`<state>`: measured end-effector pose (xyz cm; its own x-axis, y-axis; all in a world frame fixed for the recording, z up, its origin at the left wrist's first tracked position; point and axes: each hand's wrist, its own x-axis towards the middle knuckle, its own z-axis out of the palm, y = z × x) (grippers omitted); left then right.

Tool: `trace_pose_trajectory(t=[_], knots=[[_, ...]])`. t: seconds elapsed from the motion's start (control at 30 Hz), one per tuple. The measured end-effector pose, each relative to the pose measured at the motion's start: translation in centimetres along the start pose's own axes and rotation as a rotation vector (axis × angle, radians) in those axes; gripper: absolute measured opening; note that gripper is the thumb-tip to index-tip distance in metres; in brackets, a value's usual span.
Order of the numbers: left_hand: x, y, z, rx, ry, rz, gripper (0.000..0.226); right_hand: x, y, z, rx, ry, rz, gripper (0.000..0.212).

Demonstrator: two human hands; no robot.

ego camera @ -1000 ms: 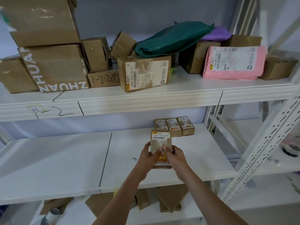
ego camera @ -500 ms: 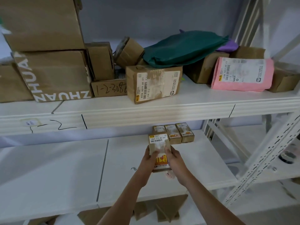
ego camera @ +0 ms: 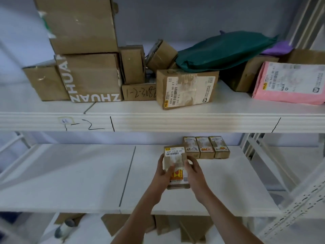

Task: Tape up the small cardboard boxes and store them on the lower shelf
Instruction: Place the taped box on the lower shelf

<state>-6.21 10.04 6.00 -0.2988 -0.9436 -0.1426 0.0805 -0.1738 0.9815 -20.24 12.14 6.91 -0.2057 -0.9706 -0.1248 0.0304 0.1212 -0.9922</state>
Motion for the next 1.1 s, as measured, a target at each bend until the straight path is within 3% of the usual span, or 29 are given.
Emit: trace_pose_trajectory(t=[0.3,0.57,0.77,0.9,1.1], knots=[[-2.8,0.7,1.8,0.082,0.190,0.139,0.055,-1.0,-0.4,-1.7,-0.114,-0.312,-0.051,0.035],[-6.9,-0.6,3.9,0.085,0.564,0.139,0.038,-2.5,0.9,-1.6,-0.121,-0.350,-0.093,0.044],[-11.1,-0.9,3.1,0.043,0.685,0.112,0.047,-5.1,1.1,2.2,-0.150,-0.482,-0.110,0.046],[-13.1,-0.6,0.6,0.036,0.747,0.126,0.048,-7.0,1.1,5.7,-0.160,-0.545,-0.115,0.056],[-15.4,-0.5,-4.7,-0.012,0.796,0.145,0.048,-8.3,1.4,11.7,-0.146,-0.621,-0.141,0.054]])
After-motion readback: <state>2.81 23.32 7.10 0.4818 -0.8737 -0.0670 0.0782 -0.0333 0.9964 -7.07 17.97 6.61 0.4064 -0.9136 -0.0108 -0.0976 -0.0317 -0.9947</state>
